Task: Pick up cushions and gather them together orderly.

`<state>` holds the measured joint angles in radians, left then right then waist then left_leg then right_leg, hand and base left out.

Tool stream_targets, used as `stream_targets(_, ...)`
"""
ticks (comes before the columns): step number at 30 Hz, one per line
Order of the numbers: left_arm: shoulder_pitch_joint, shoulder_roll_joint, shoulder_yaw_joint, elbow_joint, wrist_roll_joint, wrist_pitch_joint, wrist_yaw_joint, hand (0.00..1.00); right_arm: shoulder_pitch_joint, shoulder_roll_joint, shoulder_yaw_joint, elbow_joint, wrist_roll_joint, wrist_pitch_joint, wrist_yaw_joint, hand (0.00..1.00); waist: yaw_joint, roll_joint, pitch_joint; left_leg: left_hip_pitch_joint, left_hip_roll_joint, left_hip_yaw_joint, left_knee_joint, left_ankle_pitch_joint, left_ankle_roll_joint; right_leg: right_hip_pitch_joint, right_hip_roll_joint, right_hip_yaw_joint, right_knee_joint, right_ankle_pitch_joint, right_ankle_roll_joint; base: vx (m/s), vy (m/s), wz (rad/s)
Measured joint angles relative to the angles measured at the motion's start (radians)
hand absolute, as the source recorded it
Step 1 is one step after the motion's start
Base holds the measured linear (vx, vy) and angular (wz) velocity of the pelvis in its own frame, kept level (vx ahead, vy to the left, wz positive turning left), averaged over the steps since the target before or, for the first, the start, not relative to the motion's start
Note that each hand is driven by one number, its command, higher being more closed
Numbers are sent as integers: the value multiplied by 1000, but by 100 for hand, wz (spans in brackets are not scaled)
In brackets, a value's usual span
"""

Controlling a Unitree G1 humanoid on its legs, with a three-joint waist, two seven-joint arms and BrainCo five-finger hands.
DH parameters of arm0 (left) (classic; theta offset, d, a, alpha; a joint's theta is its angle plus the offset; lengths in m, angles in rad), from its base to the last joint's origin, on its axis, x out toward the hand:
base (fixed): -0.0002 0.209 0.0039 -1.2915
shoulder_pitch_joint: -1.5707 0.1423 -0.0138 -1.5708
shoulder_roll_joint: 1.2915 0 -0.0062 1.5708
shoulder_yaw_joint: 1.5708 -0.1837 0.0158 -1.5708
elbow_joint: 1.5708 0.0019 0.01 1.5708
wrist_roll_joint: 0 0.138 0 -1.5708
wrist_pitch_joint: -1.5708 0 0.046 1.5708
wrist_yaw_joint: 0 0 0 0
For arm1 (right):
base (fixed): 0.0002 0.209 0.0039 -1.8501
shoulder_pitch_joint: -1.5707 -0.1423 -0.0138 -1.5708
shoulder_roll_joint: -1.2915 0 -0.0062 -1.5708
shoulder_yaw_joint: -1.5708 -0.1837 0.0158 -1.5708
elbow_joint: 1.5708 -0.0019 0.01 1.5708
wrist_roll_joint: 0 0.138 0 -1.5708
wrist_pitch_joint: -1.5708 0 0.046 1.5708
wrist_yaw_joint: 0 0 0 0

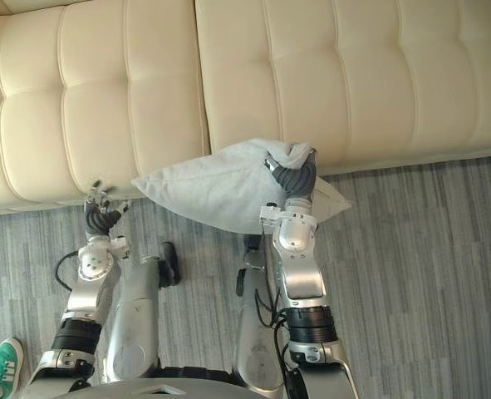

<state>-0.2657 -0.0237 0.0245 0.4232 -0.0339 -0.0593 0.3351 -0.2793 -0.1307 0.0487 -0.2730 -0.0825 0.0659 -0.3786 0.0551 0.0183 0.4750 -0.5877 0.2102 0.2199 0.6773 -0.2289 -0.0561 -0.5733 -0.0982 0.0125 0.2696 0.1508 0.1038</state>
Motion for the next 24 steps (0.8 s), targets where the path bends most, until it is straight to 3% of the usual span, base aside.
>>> stream_targets(3,5,-21,-8,19,0,4,0,0,24,5,27,-23,7,-2,6,100,1,-2,-20,36,3,4,-7,-6,0,35,2,-1,-8,-3,8,0,0,0)
stream_targets(4,32,-37,-11,40,0,6,1,0,73,12,46,-27,7,-13,13,100,1,-6,-77,48,1,7,-26,-10,-5,49,2,-2,-32,-10,11,0,0,0)
stream_targets(9,128,-44,-27,60,0,7,1,0,198,23,67,-65,10,-28,57,100,2,-12,-174,144,-11,24,-108,-9,-20,133,-1,-2,-101,-8,9,74,3,-4)
stream_targets(17,161,-41,-31,98,-11,7,0,0,258,21,52,-96,15,-43,114,100,-8,-35,-257,248,-29,20,-218,24,-39,245,0,-23,-220,29,5,89,-29,2)
stream_targets(24,224,9,-47,110,-69,3,-19,0,277,21,13,-37,15,-50,124,100,-28,-81,-306,358,-61,5,-317,43,-43,349,-5,-17,-296,41,3,41,-29,2)
